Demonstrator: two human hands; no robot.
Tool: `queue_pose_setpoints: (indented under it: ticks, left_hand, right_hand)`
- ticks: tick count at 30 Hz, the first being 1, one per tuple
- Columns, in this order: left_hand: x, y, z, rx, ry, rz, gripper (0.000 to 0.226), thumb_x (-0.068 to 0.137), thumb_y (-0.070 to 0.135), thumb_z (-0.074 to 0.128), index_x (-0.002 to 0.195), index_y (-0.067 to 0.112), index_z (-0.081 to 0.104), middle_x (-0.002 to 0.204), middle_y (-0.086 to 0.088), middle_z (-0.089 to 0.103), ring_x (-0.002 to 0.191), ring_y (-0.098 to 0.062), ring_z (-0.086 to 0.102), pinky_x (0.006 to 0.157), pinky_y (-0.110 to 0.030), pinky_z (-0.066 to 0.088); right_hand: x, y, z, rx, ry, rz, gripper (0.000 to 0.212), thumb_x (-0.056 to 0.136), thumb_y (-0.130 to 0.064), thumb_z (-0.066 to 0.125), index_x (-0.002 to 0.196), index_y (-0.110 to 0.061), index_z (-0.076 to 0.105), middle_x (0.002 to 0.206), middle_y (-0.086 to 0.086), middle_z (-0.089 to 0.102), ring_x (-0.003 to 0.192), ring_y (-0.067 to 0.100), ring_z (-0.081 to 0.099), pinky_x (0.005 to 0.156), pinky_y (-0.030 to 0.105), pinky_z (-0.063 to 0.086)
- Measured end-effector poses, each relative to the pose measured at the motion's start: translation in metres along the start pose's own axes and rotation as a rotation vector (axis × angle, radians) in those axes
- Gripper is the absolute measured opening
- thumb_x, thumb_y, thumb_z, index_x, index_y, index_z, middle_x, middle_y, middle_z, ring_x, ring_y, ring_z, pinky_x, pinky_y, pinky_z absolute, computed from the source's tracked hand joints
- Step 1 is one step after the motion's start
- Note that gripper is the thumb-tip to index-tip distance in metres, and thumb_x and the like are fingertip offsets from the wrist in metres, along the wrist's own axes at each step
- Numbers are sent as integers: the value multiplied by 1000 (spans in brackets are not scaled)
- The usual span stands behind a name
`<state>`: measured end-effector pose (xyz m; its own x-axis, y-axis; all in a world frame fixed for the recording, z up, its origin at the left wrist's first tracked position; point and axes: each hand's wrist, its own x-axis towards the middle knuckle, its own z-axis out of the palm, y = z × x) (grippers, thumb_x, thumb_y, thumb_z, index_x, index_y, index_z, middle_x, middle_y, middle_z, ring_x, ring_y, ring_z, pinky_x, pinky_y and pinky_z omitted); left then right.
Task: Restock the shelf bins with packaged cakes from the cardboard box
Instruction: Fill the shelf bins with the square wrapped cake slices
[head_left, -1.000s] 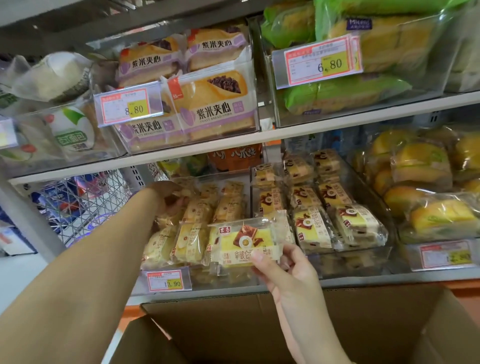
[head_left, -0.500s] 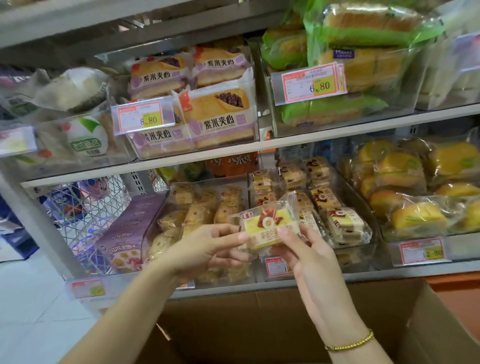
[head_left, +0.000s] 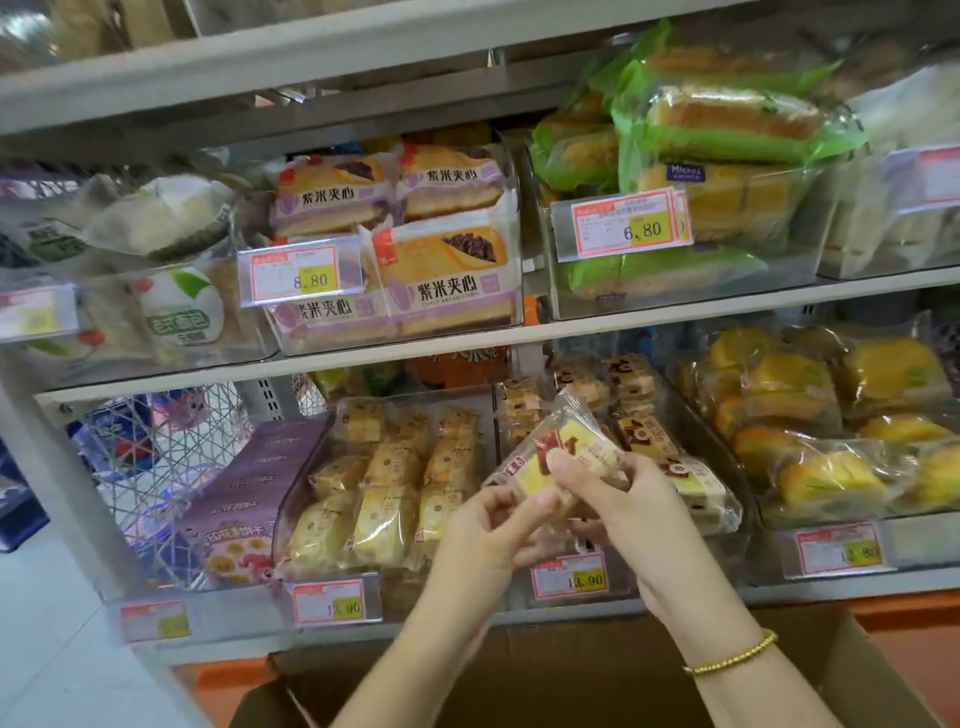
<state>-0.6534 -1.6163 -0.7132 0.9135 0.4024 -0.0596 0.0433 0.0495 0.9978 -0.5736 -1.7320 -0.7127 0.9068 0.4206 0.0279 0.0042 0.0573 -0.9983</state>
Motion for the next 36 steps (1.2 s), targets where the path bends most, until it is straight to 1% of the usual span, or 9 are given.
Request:
queue_pose_setpoints:
  ticks: [4, 7, 10, 13, 19, 23, 27, 31, 36]
  left_hand:
    - [11, -12, 3, 525, 215, 194, 42, 84, 49, 63, 121, 31, 54, 117, 14, 61, 104, 0, 59, 86, -17, 50]
    - [20, -23, -2, 854, 290, 253, 61, 90, 43, 60, 144, 27, 37, 137, 12, 48, 125, -4, 45, 103, -21, 38]
    - [27, -28, -2, 997, 257, 286, 61, 95, 38, 54, 149, 23, 31, 142, 6, 45, 128, -8, 43, 105, -20, 35]
    - [33, -30, -2, 1104, 256, 341, 61, 95, 33, 55, 150, 23, 29, 138, 4, 48, 124, -11, 46, 103, -22, 38]
    - [39, -32, -6, 1157, 235, 299, 52, 95, 34, 55, 143, 18, 42, 144, 3, 45, 127, -12, 46, 105, -23, 37]
    - [38, -33, -12, 1137, 219, 323, 47, 95, 32, 55, 140, 20, 48, 145, 5, 45, 130, -11, 44, 107, -22, 34]
    - [39, -34, -16, 1127, 199, 331, 47, 95, 32, 55, 140, 20, 48, 144, 5, 46, 129, -11, 46, 105, -22, 35]
    - [38, -31, -19, 1126, 163, 339, 45, 94, 35, 56, 136, 20, 51, 140, 5, 50, 125, -9, 48, 102, -20, 38]
    - [49, -7, -52, 1039, 289, 384, 31, 97, 34, 51, 123, 22, 60, 116, 4, 65, 99, -6, 59, 85, -17, 47]
  right_hand:
    - [48, -15, -15, -68, 47, 92, 31, 78, -32, 76, 102, -17, 62, 91, 1, 74, 77, 13, 72, 63, 23, 57]
    - [90, -24, -17, -231, 9, 189, 49, 76, -37, 78, 112, -9, 61, 99, 5, 70, 88, 19, 68, 77, 37, 58]
    - [113, -34, 0, -318, -169, 326, 30, 79, -27, 76, 101, -11, 64, 102, 8, 69, 88, 20, 65, 77, 34, 57]
    - [127, -34, 18, -461, -223, 398, 32, 81, -29, 74, 106, -11, 64, 111, 10, 68, 102, 24, 64, 87, 36, 55]
    - [144, -21, 36, -495, -138, 322, 56, 87, -39, 67, 128, -5, 54, 121, 13, 62, 109, 28, 60, 92, 40, 52]
    - [128, -26, 31, -1154, -2, 34, 70, 84, -60, 58, 132, -8, 50, 125, 11, 59, 106, 27, 59, 79, 33, 48]
    - [108, -34, 32, -1208, -272, -143, 64, 79, -32, 75, 135, -20, 47, 129, 4, 56, 114, 22, 55, 87, 29, 46]
    - [107, -30, 41, -1261, -246, -215, 56, 78, -21, 77, 129, -21, 52, 129, 4, 57, 114, 22, 55, 93, 32, 47]
    - [117, -25, 42, -1365, -197, -210, 62, 80, -57, 65, 126, -18, 49, 121, 4, 59, 105, 22, 58, 88, 40, 52]
